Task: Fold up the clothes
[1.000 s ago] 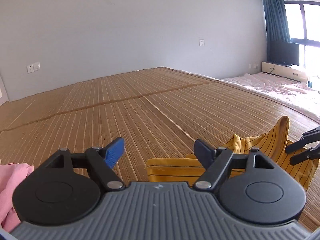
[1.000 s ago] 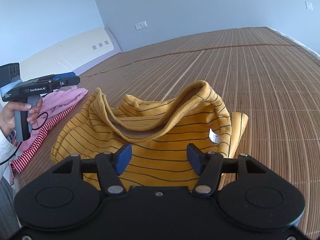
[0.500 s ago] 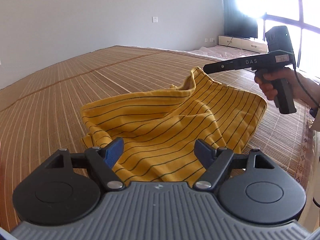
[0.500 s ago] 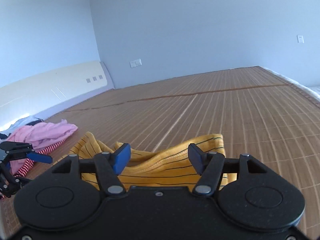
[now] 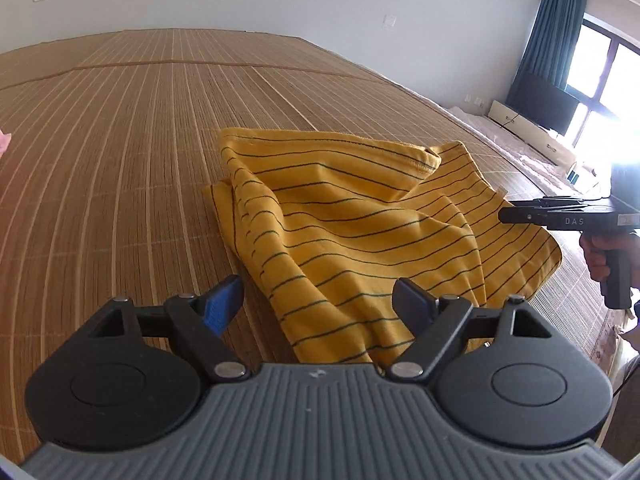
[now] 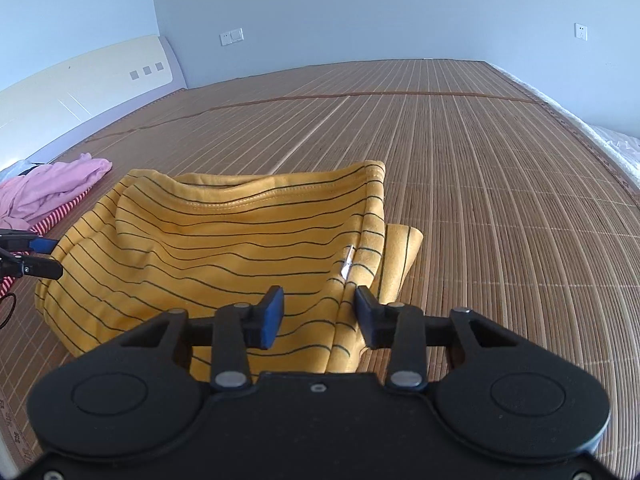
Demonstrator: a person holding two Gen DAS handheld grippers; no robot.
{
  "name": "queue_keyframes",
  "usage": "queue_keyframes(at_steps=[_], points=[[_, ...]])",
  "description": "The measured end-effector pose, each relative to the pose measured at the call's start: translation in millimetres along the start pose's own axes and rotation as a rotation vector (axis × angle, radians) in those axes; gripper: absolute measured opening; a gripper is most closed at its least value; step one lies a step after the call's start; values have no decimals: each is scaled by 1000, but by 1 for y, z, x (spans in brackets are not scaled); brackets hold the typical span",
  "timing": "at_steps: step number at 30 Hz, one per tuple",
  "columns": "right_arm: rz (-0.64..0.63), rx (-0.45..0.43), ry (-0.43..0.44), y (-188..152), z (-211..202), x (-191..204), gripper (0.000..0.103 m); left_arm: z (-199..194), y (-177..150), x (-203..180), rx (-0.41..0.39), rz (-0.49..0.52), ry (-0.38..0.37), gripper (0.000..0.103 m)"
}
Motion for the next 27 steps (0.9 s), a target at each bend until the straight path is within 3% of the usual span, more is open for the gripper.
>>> queue_keyframes(at_steps=[4,7,10,11,13,14,16,18,21,24,25,27], points=[[59,5,-10,-1,7,-8,40,5,-4,-1,-21,-55,-14,85],[39,15,-9,-2,9,-5,40,7,-5,-6,-18,-38,22,82],[38,11,-1,-3,6,-5,28,4,-4,-15,-24,13,33,72],[48,12,10,-3,6,-6,18,4,-3,-16,-18,25,34,66],[69,9,31,-2,5,-9,12,2,-2,-18,4,43,25,56],[83,2,45,-1,4,-10,9,1,-1,-18,16,45,10,45],[124,-28,81,2,-5,-15,8,-5,2,-16,11,44,-8,27],[154,-66,110,7,-18,-22,8,-13,5,-14,3,63,-2,17],[169,-101,95,10,-31,-34,8,-18,5,-11,30,115,51,16],[137,-18,98,4,-13,-31,11,-11,-2,-6,70,90,56,16],[100,13,68,3,-9,-24,14,-11,-3,-6,78,86,58,16],[51,37,33,2,-11,-18,37,-17,-1,-10,94,97,46,16]])
Point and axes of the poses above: each gripper's, at about its wrist camera, not at the fingertips, and z roughly the way its jaws point, x to its left, y to its top, the point moved 1 cm from there along z, roughly the way its jaws point, and after that the axes turned 9 degrees about -y, right-handed, at the moved point
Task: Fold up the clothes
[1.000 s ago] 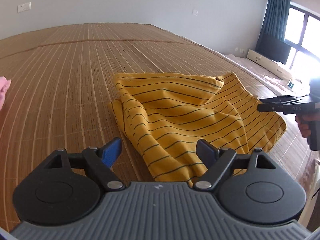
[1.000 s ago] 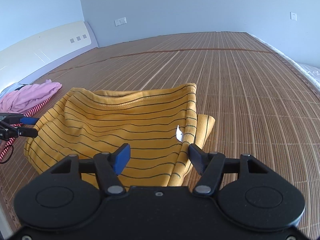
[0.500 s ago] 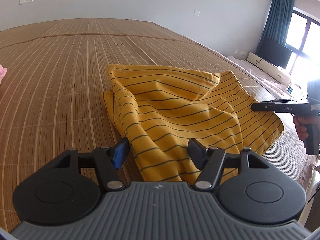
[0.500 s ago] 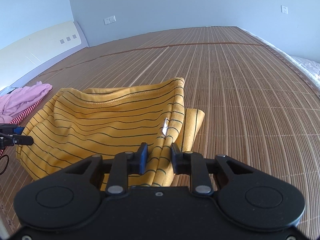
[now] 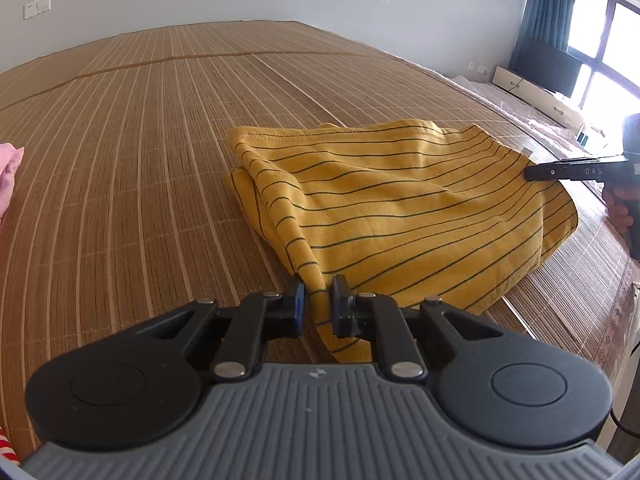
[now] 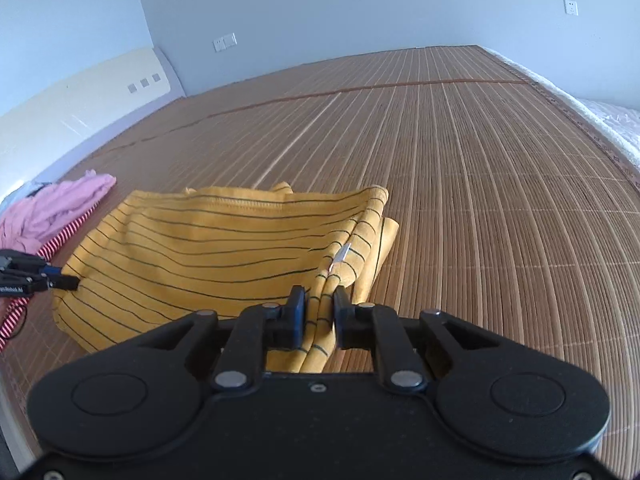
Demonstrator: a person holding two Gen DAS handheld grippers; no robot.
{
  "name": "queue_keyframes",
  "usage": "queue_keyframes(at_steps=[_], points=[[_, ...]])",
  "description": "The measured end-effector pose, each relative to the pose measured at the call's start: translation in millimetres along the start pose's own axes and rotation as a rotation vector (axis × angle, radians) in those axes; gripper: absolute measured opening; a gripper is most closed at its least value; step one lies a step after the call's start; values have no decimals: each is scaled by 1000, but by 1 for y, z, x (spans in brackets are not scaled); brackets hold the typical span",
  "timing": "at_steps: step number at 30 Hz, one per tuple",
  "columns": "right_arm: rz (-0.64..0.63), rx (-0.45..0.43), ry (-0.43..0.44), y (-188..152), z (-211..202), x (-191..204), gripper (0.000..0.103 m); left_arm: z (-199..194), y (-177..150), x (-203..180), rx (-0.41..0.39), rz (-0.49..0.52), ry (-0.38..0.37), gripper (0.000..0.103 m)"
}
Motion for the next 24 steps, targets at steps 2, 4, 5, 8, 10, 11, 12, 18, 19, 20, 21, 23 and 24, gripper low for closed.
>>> queue_keyframes(at_steps=[2,4,5,8,10,11,12,18,19,20,21,23,24], points=[[19,-5,9,-1,-8,-3,49,-11,0,-3,-26,-1,-14,18],[54,1,49,-6,-18,-8,55,-18,-4,-5,-40,-13,-20,26],[63,8,70,-10,-21,-9,56,-19,-7,-5,-44,-22,-20,30],[78,15,114,-22,-28,-7,57,-18,-20,-7,-22,-36,-52,59],[70,33,115,-26,-25,-1,56,-13,-26,-13,-4,-19,-60,59],[61,38,104,-27,-23,3,51,-10,-28,-17,4,-7,-60,59],[50,39,88,-28,-22,8,48,-7,-30,-21,11,9,-57,59],[39,38,103,-40,-31,9,54,-3,-36,-29,-2,61,-25,58],[40,31,104,-42,-32,10,54,-3,-35,-30,-4,67,-25,57],[40,27,106,-43,-32,10,45,-2,-35,-31,-3,74,-26,46],[34,24,103,-43,-32,12,23,-2,-34,-32,-1,84,-19,31],[12,-7,84,-42,-33,14,7,-5,-32,-35,3,122,14,15],[27,-43,105,-40,-39,10,7,-9,-30,-35,2,146,24,14]])
Point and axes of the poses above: each gripper's, at about its wrist camera, not at the fingertips, and z roughly the way its jaws point, x to its left, y to its top, the point moved 1 cm from there along z, roughly the way its jaws point, and after that the axes turned 9 degrees about -y, right-handed, at the moved point
